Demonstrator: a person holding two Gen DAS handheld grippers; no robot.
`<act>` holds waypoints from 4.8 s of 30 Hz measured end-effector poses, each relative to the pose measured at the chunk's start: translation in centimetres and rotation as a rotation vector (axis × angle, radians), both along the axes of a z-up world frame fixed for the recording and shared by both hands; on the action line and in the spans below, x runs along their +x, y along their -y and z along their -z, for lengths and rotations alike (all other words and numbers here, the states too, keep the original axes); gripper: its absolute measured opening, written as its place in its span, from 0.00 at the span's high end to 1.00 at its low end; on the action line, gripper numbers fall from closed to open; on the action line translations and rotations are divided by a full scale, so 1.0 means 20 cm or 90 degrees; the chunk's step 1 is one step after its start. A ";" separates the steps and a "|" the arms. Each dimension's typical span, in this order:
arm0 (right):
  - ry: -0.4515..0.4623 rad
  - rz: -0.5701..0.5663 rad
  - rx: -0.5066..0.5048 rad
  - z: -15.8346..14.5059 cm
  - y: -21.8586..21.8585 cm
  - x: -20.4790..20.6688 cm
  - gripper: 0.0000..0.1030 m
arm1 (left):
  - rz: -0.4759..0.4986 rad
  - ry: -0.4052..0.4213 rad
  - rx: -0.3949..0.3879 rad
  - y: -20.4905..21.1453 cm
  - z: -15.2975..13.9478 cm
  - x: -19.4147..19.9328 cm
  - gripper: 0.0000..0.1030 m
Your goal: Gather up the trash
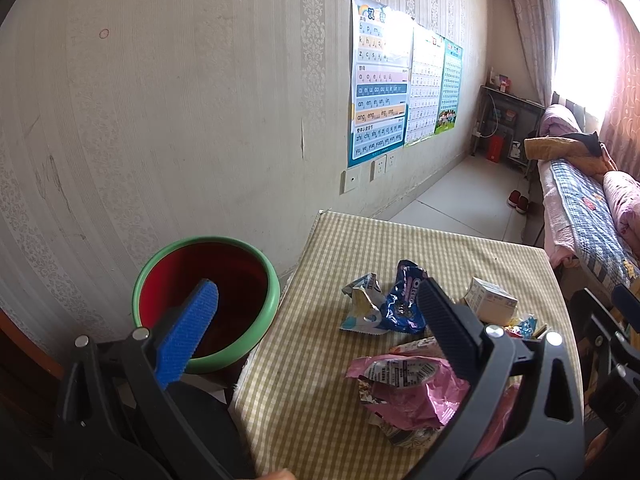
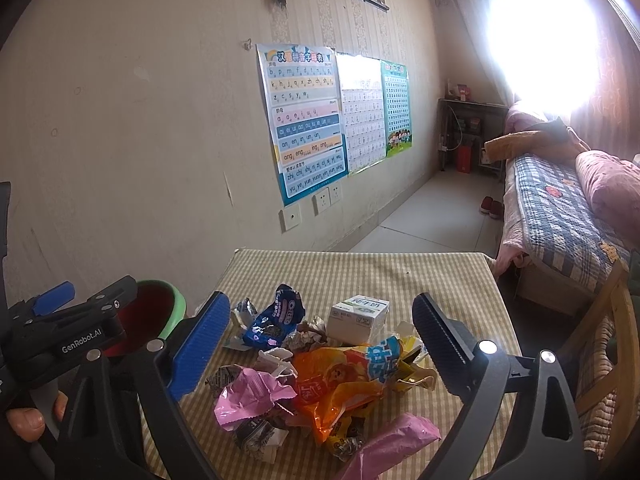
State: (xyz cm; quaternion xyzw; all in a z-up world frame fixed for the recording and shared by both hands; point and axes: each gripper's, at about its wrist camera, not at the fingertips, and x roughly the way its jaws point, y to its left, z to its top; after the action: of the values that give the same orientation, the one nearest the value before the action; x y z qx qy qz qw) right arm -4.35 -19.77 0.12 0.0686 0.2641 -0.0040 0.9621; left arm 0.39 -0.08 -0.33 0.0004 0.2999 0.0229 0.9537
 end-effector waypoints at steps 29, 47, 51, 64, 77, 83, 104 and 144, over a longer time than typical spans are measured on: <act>-0.098 -0.031 -0.004 0.18 0.01 0.06 0.12 | 0.088 -0.078 -0.011 0.01 0.19 0.04 0.05; -0.231 -0.025 0.088 0.48 0.21 0.17 0.17 | 0.236 -0.307 -0.052 0.22 0.61 0.10 0.69; -0.230 0.002 0.115 0.48 0.29 0.18 0.17 | 0.227 -0.309 -0.067 0.20 0.63 0.09 0.85; -0.269 0.031 0.166 0.55 0.30 0.39 0.16 | 0.185 -0.267 -0.096 0.12 0.53 0.12 0.36; -0.258 0.063 0.214 0.54 0.35 0.31 0.16 | 0.163 -0.344 -0.097 0.17 0.72 0.25 0.28; -0.266 0.042 0.264 0.54 0.31 0.28 0.16 | 0.163 -0.334 -0.110 0.15 0.72 0.24 0.36; -0.240 0.030 0.260 0.50 0.30 0.24 0.40 | 0.167 -0.269 -0.125 0.09 0.61 0.19 0.50; -0.172 -0.242 0.012 0.31 -1.15 0.89 0.37 | -0.092 -0.162 -0.132 -0.94 0.41 0.39 0.49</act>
State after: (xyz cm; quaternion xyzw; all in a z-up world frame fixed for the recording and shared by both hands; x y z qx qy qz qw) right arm 13.43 3.15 -6.12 0.0257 0.3987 0.1708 0.9007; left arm 8.19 18.78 -8.49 -0.1169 0.4183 0.0597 0.8988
